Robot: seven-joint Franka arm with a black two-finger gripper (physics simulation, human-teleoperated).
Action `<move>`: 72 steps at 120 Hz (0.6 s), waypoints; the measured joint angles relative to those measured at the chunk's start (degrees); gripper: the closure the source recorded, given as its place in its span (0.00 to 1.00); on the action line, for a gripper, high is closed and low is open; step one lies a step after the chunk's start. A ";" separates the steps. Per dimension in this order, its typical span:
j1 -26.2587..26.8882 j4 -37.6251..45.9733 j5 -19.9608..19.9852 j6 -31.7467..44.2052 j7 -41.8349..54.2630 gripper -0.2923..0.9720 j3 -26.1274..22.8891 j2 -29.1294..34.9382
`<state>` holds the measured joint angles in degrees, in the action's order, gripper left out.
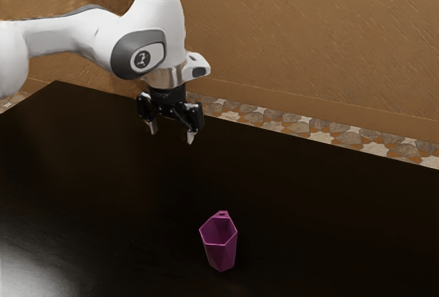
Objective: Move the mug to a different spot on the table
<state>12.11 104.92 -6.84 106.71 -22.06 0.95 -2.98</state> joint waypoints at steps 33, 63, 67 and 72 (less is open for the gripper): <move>6.46 11.44 3.35 12.00 -11.66 0.23 -1.82 -0.05; 5.16 13.12 3.88 18.55 -23.11 0.23 -3.41 -3.83; 5.65 13.13 3.87 19.14 -24.38 0.23 -3.43 -4.44; 6.09 13.13 3.70 19.76 -25.82 0.23 -3.43 -5.14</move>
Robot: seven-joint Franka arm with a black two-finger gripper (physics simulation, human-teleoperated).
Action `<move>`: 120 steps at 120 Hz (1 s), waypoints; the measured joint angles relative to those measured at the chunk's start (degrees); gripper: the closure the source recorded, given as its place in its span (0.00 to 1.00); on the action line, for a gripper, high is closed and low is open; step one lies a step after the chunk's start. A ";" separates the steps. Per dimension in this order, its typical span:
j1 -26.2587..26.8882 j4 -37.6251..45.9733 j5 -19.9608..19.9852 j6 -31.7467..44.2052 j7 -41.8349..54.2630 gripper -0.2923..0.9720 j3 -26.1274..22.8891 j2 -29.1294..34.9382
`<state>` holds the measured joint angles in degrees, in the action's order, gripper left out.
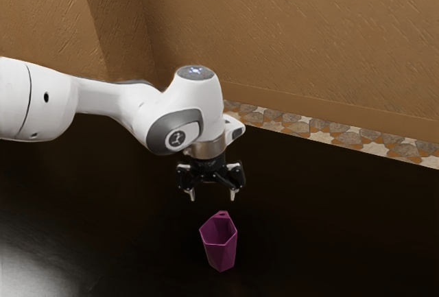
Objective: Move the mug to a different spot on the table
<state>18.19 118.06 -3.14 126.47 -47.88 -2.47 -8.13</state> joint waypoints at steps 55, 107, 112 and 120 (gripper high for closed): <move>1.17 1.19 -3.58 4.11 -7.51 0.23 -0.27 -3.57; 1.11 1.11 -3.82 6.38 -7.56 0.24 -0.26 -5.99; 1.08 1.10 -3.87 6.46 -7.01 0.24 -0.26 -6.08; 1.06 1.13 -3.95 6.57 -6.18 0.24 -0.26 -6.17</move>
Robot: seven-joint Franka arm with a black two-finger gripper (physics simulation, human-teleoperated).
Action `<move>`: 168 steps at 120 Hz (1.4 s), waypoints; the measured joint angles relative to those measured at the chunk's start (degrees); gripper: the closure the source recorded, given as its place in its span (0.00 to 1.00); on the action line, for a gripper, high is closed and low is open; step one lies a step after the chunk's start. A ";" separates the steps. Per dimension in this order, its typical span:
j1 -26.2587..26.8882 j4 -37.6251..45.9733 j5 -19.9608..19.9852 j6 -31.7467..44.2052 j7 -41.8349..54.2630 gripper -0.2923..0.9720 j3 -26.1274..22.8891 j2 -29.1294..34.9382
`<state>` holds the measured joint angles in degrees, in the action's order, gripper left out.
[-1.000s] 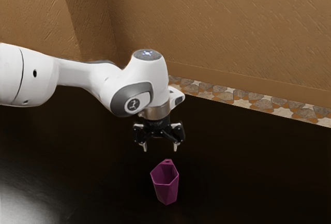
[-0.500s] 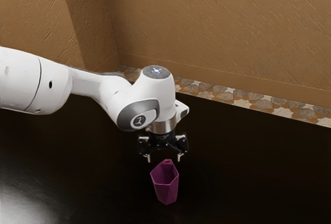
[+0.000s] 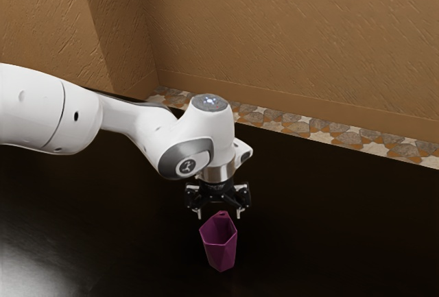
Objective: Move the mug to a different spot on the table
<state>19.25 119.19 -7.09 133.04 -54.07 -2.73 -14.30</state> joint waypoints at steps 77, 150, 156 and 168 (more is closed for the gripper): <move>0.35 0.01 -0.66 1.40 5.70 0.24 -0.02 -2.61; 0.34 0.11 0.69 2.28 7.38 0.48 -0.06 -2.88; 0.35 0.11 0.68 2.20 7.49 0.53 -0.02 -2.87; 0.31 0.11 0.45 2.05 7.65 0.56 -0.03 -2.87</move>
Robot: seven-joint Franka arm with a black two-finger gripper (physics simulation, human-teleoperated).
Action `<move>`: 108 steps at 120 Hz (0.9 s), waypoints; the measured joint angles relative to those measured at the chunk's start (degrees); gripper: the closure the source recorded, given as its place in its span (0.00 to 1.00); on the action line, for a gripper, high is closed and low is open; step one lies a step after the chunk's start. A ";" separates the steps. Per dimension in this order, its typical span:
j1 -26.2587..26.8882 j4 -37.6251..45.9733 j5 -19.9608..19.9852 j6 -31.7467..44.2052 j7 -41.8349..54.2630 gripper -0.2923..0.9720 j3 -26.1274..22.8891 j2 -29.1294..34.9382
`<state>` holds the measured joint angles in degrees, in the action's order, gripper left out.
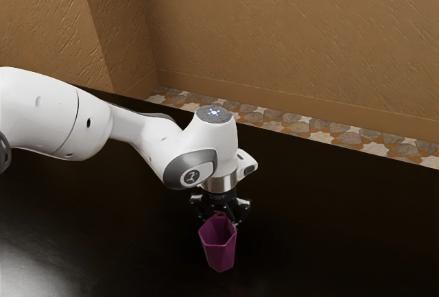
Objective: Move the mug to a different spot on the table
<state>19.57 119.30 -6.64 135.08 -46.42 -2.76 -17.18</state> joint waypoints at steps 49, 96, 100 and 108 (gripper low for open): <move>-0.57 -0.26 2.26 -2.88 0.21 0.74 -0.05 0.69; -1.70 -1.50 14.05 -11.15 -0.29 0.80 0.61 4.04; -1.74 -1.47 15.12 -11.93 -0.37 0.80 0.64 4.25; -1.78 -1.39 17.22 -13.42 -0.54 0.80 0.70 4.70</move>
<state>17.79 117.91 10.58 121.66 -46.96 -2.06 -12.47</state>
